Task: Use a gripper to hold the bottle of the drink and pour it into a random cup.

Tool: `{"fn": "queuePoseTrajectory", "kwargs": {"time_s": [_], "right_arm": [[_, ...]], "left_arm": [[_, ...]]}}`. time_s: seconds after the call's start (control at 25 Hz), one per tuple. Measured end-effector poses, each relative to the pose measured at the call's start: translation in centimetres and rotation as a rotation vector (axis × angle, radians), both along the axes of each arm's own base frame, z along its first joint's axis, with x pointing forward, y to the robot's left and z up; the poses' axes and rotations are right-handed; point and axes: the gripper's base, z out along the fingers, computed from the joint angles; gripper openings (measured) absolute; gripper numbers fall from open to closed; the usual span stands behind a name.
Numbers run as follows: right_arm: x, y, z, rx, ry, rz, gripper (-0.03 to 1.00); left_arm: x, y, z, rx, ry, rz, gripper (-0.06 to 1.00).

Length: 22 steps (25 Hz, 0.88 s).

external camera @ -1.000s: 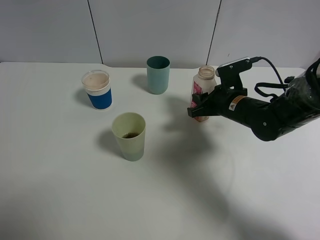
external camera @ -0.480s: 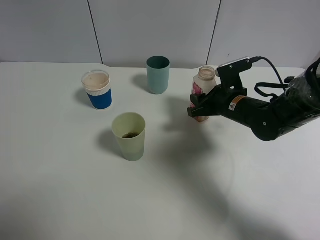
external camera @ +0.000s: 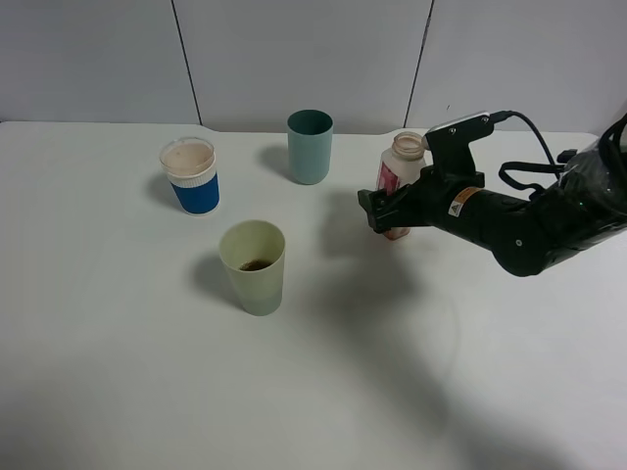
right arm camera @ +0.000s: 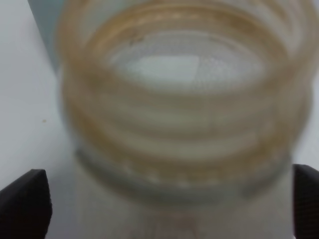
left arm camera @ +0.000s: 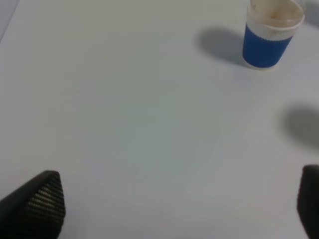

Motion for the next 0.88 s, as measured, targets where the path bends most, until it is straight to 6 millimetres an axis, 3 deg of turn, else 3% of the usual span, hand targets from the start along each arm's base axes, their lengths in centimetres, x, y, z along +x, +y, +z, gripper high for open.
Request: {"fn": "queuePoseTrajectory", "kwargs": {"time_s": [0.16,0.28,0.68,0.88], "right_arm": [[-0.2,-0.1,0.3,-0.031,0.025,0.009,0.92],[-0.3,-0.1,2.2,-0.055,-0.02,0.027,0.92],[-2.0,-1.5,11.3,-0.102,-0.24,-0.005,0.92],[-3.2,-3.4,14.7,-0.137,-0.304,-0.035,0.92]], "left_arm": [[0.0,0.0,0.0,0.0,0.0,0.0,0.93],[0.0,0.0,0.0,0.0,0.0,0.0,0.93],[0.0,0.0,0.0,0.0,0.0,0.0,0.93],[0.0,0.0,0.0,0.0,0.0,0.0,0.93]]}}
